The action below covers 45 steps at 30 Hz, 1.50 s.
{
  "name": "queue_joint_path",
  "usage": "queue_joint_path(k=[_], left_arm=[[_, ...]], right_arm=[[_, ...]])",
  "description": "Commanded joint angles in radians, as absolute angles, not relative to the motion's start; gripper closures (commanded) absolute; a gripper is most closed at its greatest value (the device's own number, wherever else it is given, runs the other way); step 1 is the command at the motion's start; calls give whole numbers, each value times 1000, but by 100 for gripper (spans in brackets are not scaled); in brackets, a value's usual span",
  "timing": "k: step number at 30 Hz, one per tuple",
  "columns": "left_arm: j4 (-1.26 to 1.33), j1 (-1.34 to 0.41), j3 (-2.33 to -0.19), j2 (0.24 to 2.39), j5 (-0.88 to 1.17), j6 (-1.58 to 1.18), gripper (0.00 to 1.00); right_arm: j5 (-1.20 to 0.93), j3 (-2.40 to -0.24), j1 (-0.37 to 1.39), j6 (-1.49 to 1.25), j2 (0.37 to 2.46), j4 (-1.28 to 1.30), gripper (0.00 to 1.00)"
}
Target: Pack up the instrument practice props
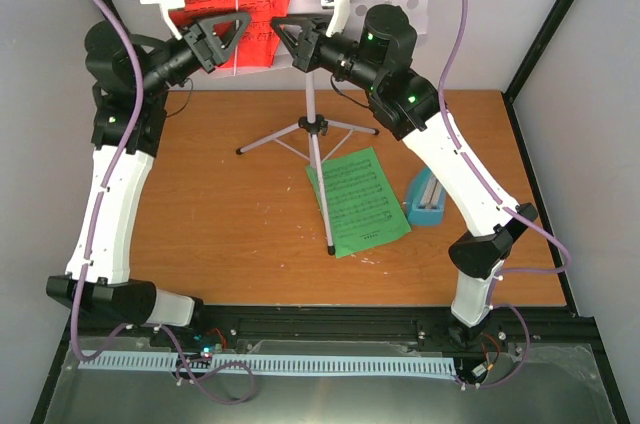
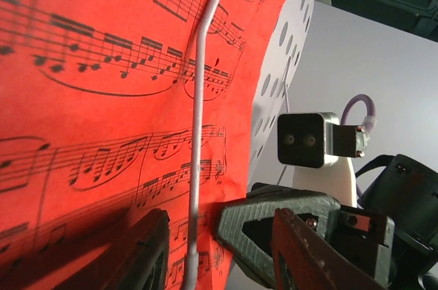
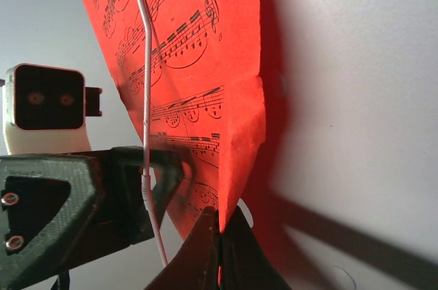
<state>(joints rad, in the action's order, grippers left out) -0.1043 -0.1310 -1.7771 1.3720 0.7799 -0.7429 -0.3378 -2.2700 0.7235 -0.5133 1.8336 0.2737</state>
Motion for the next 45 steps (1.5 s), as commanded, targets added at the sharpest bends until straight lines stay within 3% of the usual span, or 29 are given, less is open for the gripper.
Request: queue_joint_path(k=[1,12,16,17,35,45], left_arm=[[-120,-168,-1849,1406,746,-710,59],[-74,-173,-1842,1409,741,-712,77],[-61,-173,-1843,1411,750,-700,98],[-59,-173,-1843,1411,757,-689,99],[1,-173,-1787,1382,843,-525,100],[107,-173,-1704,1334,840,-517,100]], right_arm=[[-328,-2268,735,-506,1838,251,97],[-327,-2264,736,-500,1836,253,97],[-325,-2261,736,-503,1836,253,97],[-323,-2261,736,-503,1836,254,97],[-239,-2216,736,-506,1797,249,97],[-9,-1976,736,-467,1627,136,97]])
